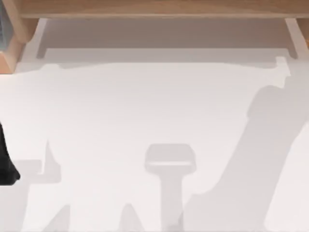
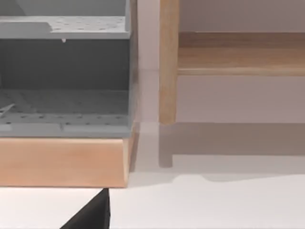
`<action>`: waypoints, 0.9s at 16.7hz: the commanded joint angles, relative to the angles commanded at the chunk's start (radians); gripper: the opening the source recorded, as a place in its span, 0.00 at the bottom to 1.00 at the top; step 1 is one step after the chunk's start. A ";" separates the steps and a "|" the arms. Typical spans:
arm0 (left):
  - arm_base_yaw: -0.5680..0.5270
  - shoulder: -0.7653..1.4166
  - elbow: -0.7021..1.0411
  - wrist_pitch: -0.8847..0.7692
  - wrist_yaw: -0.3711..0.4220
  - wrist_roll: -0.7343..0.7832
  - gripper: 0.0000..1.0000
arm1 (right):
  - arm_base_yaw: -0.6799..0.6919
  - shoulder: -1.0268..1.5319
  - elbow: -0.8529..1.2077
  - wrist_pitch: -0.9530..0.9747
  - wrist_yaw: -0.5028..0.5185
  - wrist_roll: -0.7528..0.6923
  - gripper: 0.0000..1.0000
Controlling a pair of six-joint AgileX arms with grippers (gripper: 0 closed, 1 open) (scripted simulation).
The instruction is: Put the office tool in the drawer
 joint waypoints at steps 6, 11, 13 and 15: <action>0.000 0.000 0.000 0.000 0.000 0.000 1.00 | -0.006 0.015 -0.015 -0.005 -0.002 -0.042 0.00; 0.000 0.000 0.000 0.000 0.000 0.000 1.00 | -0.008 -0.015 0.009 0.007 -0.034 -0.038 0.00; 0.000 0.000 0.000 0.000 0.000 0.000 1.00 | -0.038 -0.060 0.047 0.009 -0.096 -0.037 0.00; 0.000 0.000 0.000 0.000 0.000 0.000 1.00 | -0.077 -0.090 0.083 0.010 -0.151 -0.037 0.00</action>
